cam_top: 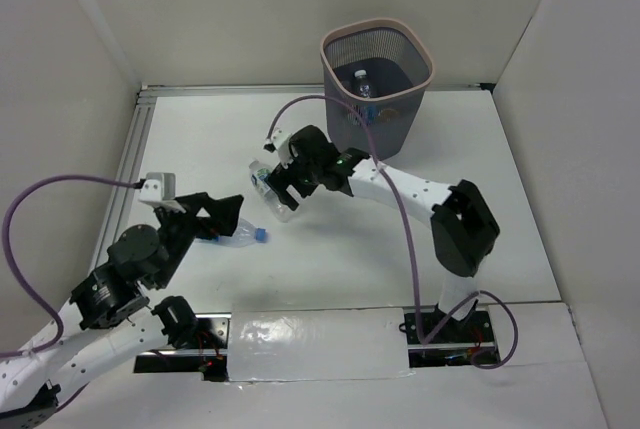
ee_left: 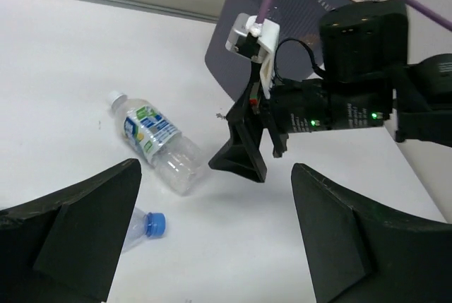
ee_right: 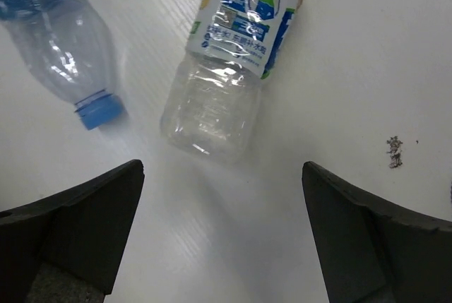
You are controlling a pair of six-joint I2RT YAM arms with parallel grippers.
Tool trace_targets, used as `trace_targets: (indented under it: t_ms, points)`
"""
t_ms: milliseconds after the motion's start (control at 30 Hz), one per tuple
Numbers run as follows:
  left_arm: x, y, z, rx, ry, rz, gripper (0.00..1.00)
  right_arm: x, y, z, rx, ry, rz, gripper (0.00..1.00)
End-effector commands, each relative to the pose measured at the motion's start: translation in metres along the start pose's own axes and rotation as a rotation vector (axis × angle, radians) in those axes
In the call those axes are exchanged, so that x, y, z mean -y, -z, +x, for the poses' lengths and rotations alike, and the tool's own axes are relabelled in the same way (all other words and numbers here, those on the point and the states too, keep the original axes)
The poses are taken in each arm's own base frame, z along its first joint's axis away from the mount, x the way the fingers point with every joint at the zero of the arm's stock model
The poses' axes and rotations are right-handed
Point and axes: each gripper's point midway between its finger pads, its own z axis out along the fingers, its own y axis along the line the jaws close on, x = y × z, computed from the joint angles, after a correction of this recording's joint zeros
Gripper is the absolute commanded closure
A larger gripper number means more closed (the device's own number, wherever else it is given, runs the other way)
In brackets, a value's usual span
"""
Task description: Put the plastic bottles in the bin
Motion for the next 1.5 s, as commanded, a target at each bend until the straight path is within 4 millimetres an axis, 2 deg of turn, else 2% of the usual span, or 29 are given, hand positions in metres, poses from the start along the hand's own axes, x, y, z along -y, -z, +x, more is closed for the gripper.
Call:
trace_targets:
  t_ms: [0, 200, 300, 333, 533, 800, 967, 1000, 1100, 1133, 1167, 1300, 1333, 1433, 1467]
  points:
    - [-0.027, 0.011, 0.019, -0.021, 0.021, -0.076, 0.00, 0.016, -0.015, -0.023, 0.043, -0.085, 0.036, 0.00]
    - [-0.024, 0.011, 0.032, -0.076, 0.015, -0.063, 0.00, 0.024, -0.064, -0.015, -0.008, -0.122, 0.055, 0.00]
    - [-0.021, 0.006, 0.037, -0.108, 0.008, -0.054, 0.00, 0.016, -0.078, -0.005, -0.035, -0.138, 0.008, 0.00]
    - [-0.019, 0.004, 0.042, -0.129, 0.000, -0.049, 0.00, 0.015, -0.078, -0.009, -0.020, -0.136, 0.000, 0.00]
    - [-0.016, -0.001, 0.048, -0.170, -0.013, -0.038, 0.00, 0.018, -0.104, 0.007, -0.069, -0.162, 0.010, 0.00]
    - [-0.013, 0.000, 0.045, -0.161, -0.004, -0.022, 0.00, 0.003, -0.112, 0.020, -0.101, -0.150, -0.076, 0.00]
    - [-0.013, 0.000, 0.045, -0.161, -0.004, -0.022, 0.00, -0.003, -0.113, 0.028, -0.115, -0.130, -0.114, 0.06]
    - [-0.013, 0.000, 0.045, -0.161, -0.004, -0.022, 0.00, -0.002, -0.113, 0.025, -0.106, -0.129, -0.113, 0.08]
    - [-0.014, 0.000, 0.045, -0.161, -0.013, -0.021, 0.00, -0.009, -0.111, 0.030, -0.112, -0.107, -0.155, 0.28]
    - [-0.014, 0.000, 0.045, -0.161, -0.013, -0.021, 0.00, -0.009, -0.108, 0.026, -0.104, -0.106, -0.155, 0.34]
    - [-0.014, 0.000, 0.045, -0.161, -0.013, -0.021, 0.00, -0.010, -0.108, 0.026, -0.102, -0.097, -0.166, 0.45]
    - [-0.015, -0.002, 0.051, -0.176, -0.022, -0.030, 0.00, -0.012, -0.096, 0.021, -0.095, -0.066, -0.178, 0.69]
    - [-0.015, -0.002, 0.051, -0.176, -0.022, -0.030, 0.00, -0.013, -0.090, 0.013, -0.076, -0.054, -0.187, 0.74]
    - [-0.016, -0.003, 0.053, -0.184, -0.026, -0.034, 0.00, -0.016, -0.057, -0.014, -0.010, -0.015, -0.200, 0.83]
    - [-0.016, -0.005, 0.056, -0.193, -0.031, -0.039, 0.00, -0.010, -0.034, -0.034, 0.047, 0.003, -0.184, 0.83]
